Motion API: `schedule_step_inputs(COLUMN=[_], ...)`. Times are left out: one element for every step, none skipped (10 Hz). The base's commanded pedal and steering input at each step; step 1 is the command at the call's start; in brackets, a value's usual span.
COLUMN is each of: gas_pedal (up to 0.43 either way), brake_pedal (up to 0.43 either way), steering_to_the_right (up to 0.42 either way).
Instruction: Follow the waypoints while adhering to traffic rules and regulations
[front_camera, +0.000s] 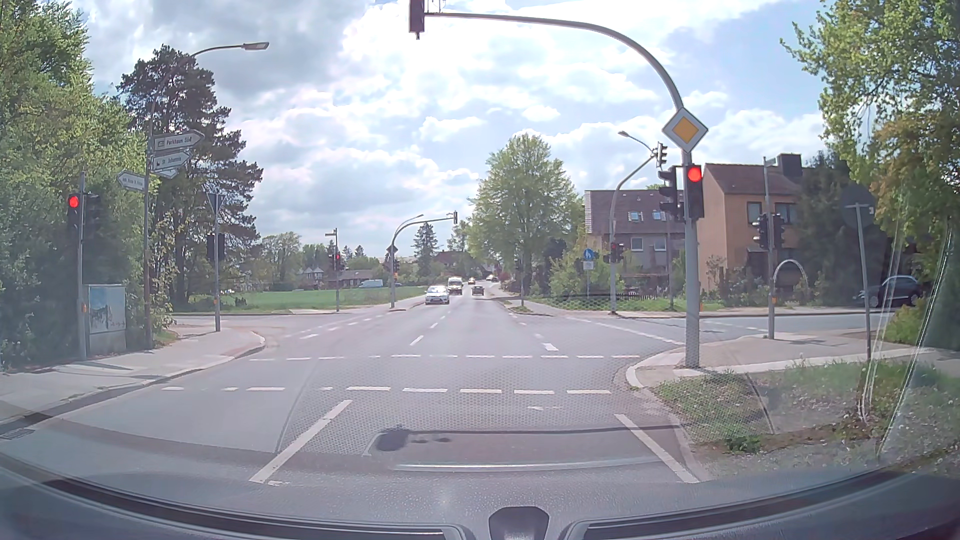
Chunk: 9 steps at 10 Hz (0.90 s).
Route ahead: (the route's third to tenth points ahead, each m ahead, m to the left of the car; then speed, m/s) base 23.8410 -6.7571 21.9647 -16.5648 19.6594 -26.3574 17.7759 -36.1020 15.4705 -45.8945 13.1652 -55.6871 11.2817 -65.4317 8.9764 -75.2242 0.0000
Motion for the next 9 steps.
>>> schedule_step_inputs(gas_pedal=[0.0,0.0,0.0,0.0,0.0,0.0,0.0,0.0,0.0], brake_pedal=[0.207,0.207,0.207,0.207,0.207,0.207,0.207,0.207,0.207], steering_to_the_right=[-0.005,-0.007,-0.011,-0.015,-0.018,-0.019,-0.018,-0.017,-0.015])
